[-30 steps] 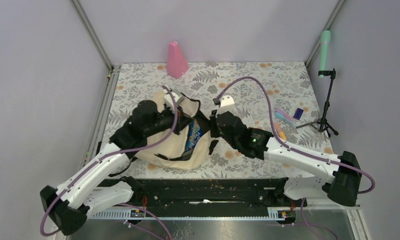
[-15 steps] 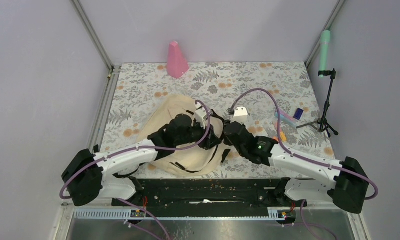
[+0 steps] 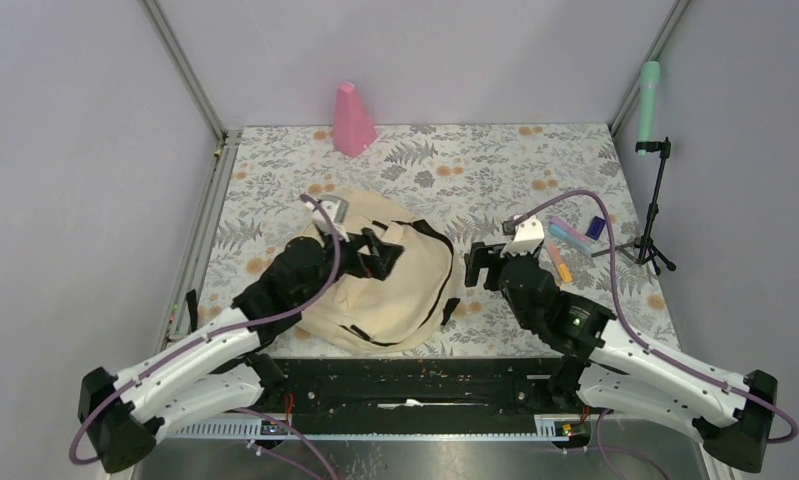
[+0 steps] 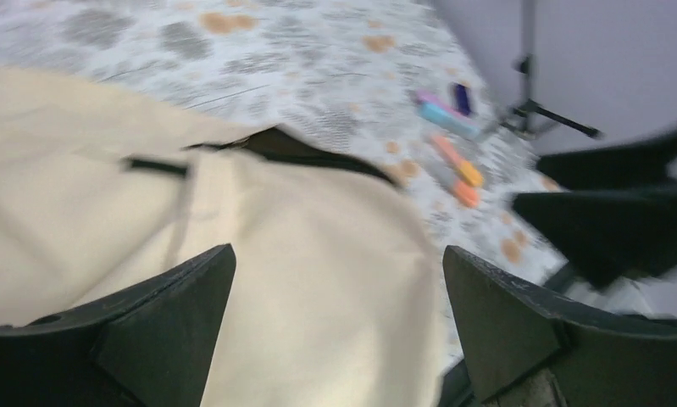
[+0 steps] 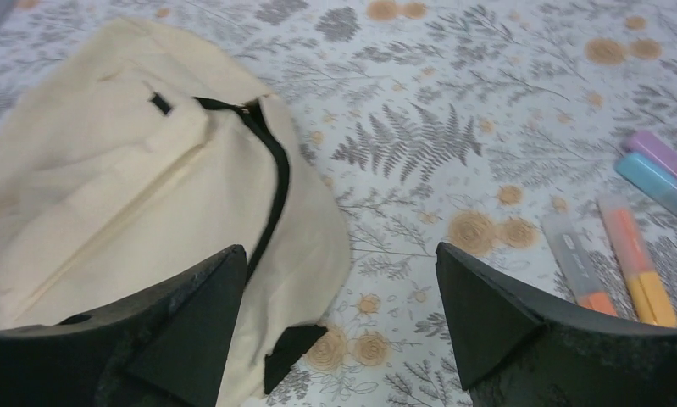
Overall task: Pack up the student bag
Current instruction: Adjust the student bag at the center of the board, then zip the student bag at the center of the board.
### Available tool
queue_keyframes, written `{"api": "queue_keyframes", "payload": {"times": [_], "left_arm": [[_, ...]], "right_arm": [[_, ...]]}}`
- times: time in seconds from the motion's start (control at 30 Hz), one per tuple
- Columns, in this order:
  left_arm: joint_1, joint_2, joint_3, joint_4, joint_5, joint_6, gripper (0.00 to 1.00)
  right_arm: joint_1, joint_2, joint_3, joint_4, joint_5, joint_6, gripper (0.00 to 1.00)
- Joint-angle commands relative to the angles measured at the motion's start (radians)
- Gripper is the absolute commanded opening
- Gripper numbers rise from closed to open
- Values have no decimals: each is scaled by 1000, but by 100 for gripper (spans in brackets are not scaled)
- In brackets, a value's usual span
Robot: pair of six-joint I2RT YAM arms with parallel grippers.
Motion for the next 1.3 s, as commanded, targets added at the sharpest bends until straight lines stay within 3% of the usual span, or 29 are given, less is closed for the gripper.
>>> {"api": "queue_keyframes", "payload": {"times": [0.0,0.17,0.4,0.5,0.57,0.77,0.93,1.27], "left_arm": [[139,-120,-110,-224,-142,-152,99],[258,-256,-155,-477,-258,-241,99],[371,-340,-237,-625,-324,-330,99],[402,-344,-285,-623,-281,-380,99],[415,-346,-318,-623,-265,-400,99],[433,-341,-358,-590,-263,-434,96],[441,-355,-405,-537,-225,-478,84],[442,-418,-442,-501,-234,-492,41]], "right_arm": [[-4,-69,15,112,-251,-146,88],[4,50,130,109,-555,-143,83],[104,284,210,231,-761,-89,76],[149,386,262,215,-782,-80,75],[189,450,298,199,-773,-82,70],[299,575,357,199,-662,-88,62],[341,723,467,104,-621,-95,60],[372,958,675,-137,-498,-85,52]]}}
